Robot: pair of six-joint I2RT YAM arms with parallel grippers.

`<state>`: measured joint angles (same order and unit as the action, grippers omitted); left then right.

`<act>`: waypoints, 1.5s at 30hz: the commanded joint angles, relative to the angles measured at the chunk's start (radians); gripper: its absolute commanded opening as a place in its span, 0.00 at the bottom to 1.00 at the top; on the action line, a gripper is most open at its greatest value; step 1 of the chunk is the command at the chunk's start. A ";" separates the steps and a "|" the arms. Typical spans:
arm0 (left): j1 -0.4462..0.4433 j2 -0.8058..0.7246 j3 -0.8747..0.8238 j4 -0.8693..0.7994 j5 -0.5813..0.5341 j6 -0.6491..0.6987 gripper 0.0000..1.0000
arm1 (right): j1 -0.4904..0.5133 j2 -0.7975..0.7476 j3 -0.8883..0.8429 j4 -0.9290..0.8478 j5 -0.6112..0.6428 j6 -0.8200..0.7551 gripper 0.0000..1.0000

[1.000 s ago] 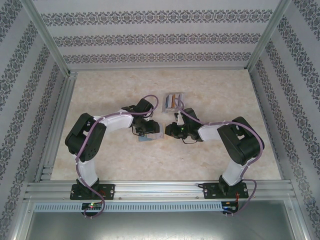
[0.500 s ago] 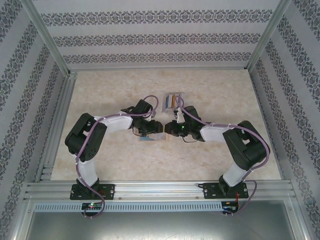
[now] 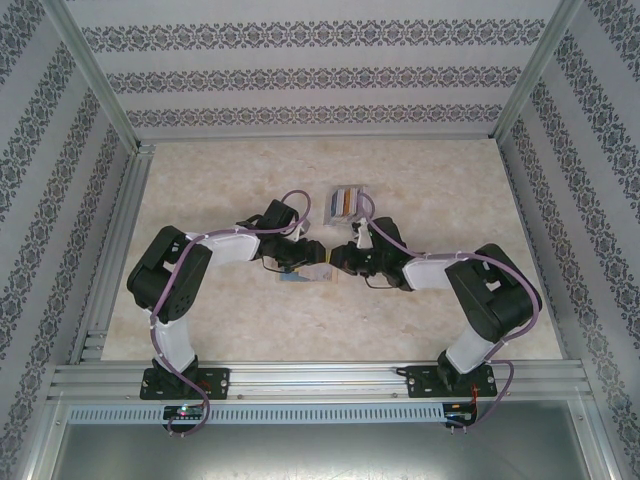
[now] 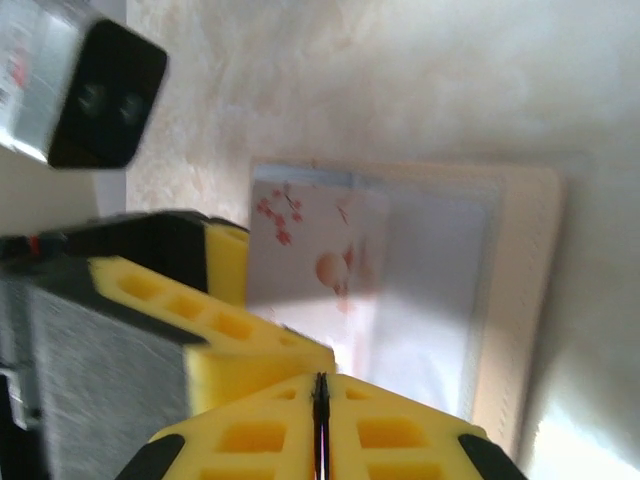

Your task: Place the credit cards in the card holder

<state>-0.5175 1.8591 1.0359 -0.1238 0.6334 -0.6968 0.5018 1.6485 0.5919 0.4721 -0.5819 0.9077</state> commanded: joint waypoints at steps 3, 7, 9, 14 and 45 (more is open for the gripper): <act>-0.014 0.049 -0.039 -0.021 -0.017 -0.005 0.61 | -0.012 -0.070 -0.077 0.034 0.041 0.038 0.13; -0.014 0.049 -0.040 -0.024 -0.015 -0.009 0.61 | 0.018 -0.090 -0.071 0.028 0.037 0.031 0.14; -0.014 0.046 -0.041 -0.024 -0.018 -0.009 0.61 | 0.048 -0.076 -0.060 0.050 0.033 0.040 0.14; -0.014 0.057 -0.030 -0.041 -0.015 -0.015 0.62 | 0.151 -0.042 -0.068 0.128 0.141 0.070 0.14; -0.058 0.023 0.128 -0.349 -0.199 0.078 0.98 | 0.282 0.110 0.034 0.026 0.405 -0.029 0.21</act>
<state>-0.5491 1.8572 1.1557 -0.3401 0.4931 -0.6765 0.7639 1.7348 0.6083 0.5358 -0.1722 0.9066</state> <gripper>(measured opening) 0.979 0.208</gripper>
